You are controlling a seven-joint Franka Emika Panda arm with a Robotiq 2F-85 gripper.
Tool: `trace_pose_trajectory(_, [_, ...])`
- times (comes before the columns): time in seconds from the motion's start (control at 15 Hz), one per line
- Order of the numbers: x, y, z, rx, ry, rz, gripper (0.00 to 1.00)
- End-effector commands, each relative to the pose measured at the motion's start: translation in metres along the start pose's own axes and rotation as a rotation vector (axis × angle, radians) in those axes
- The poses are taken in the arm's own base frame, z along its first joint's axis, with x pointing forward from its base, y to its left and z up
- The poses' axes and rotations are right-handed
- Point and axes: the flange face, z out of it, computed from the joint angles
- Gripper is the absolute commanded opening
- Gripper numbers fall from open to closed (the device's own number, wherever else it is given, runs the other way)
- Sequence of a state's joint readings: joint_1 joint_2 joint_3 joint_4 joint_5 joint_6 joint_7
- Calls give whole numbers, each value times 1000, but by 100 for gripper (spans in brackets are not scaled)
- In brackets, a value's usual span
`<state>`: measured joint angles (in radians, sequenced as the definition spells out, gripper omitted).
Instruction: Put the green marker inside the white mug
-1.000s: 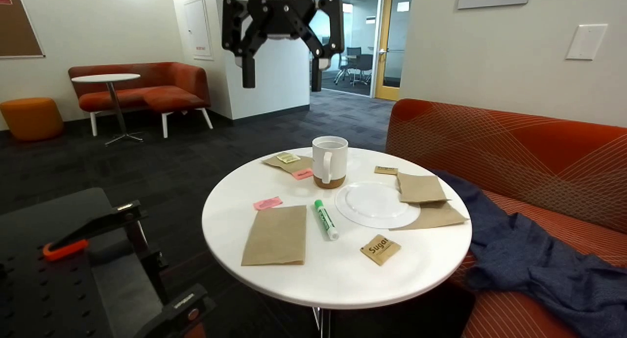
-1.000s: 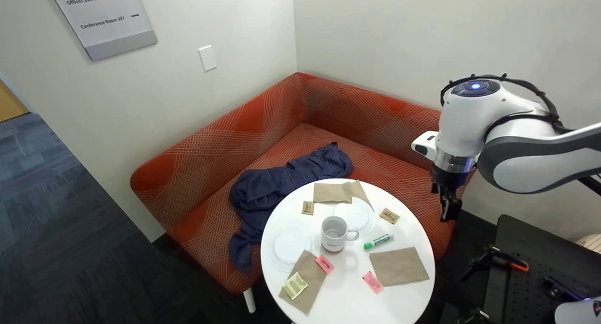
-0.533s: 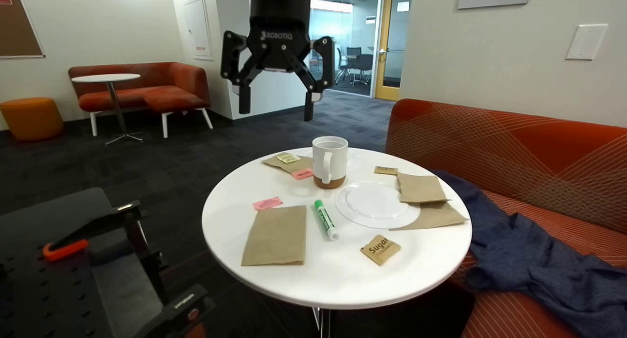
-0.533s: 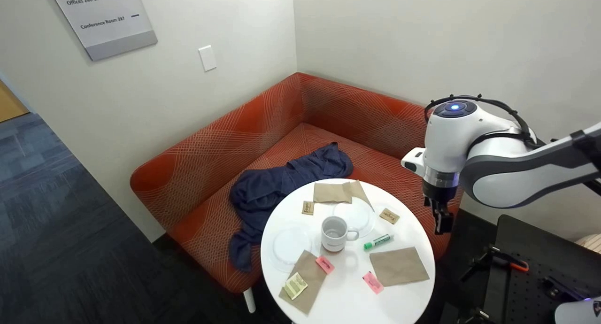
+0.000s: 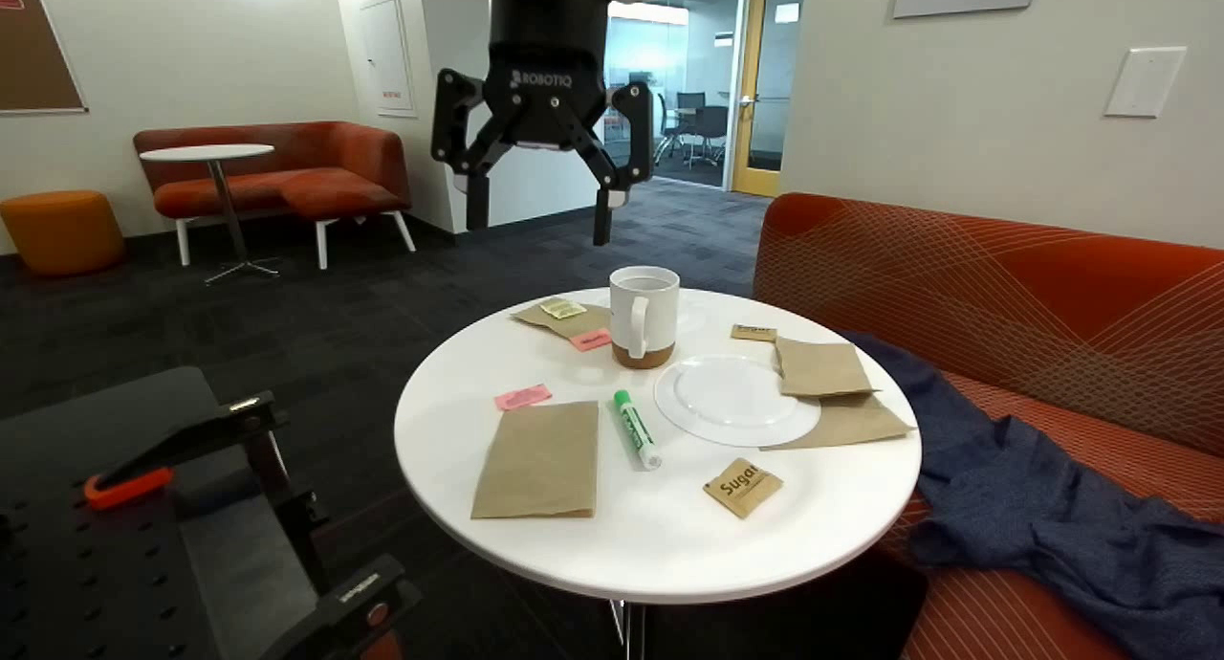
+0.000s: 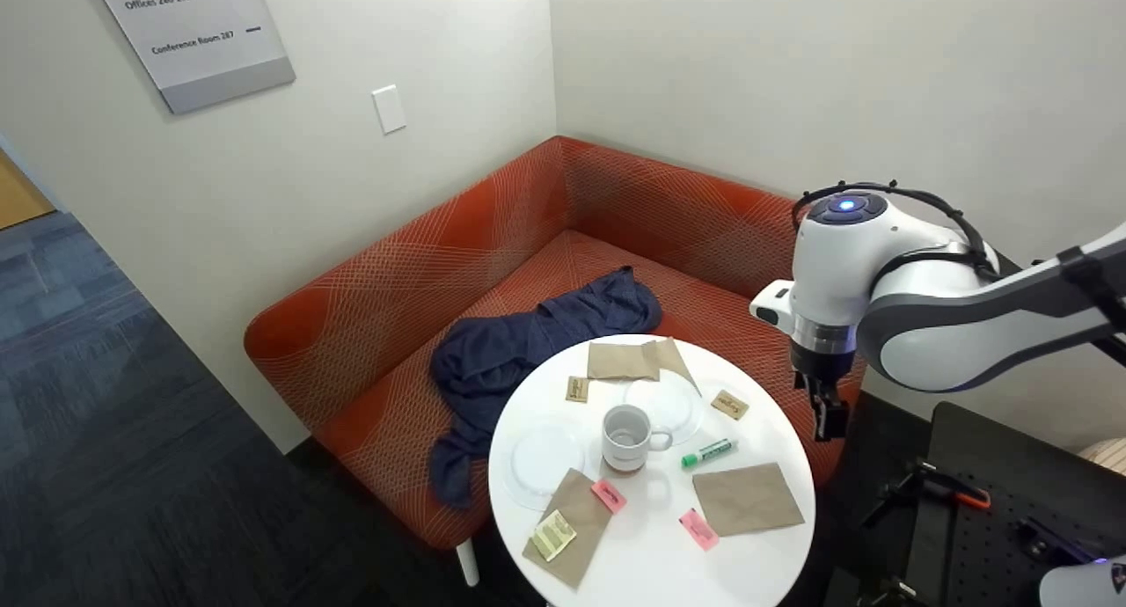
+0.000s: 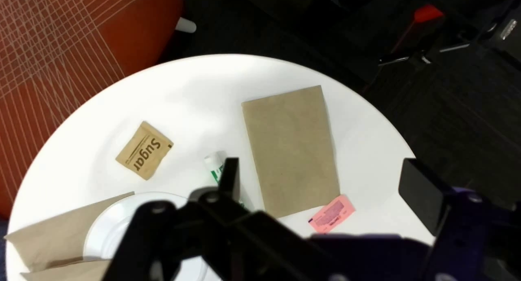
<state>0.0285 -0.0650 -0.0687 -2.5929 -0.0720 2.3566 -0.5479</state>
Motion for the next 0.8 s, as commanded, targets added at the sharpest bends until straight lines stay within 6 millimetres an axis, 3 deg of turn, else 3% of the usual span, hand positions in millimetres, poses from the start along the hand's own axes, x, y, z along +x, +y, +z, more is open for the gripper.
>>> trace_pose_trajectory(0.0, [13,18,20,11,-8,-94,100])
trace_pose_trajectory(0.47, [33,52,58,-9,52,-308,100])
trace_pose_trajectory(0.73, [55,62,82,-66,109,-349,100])
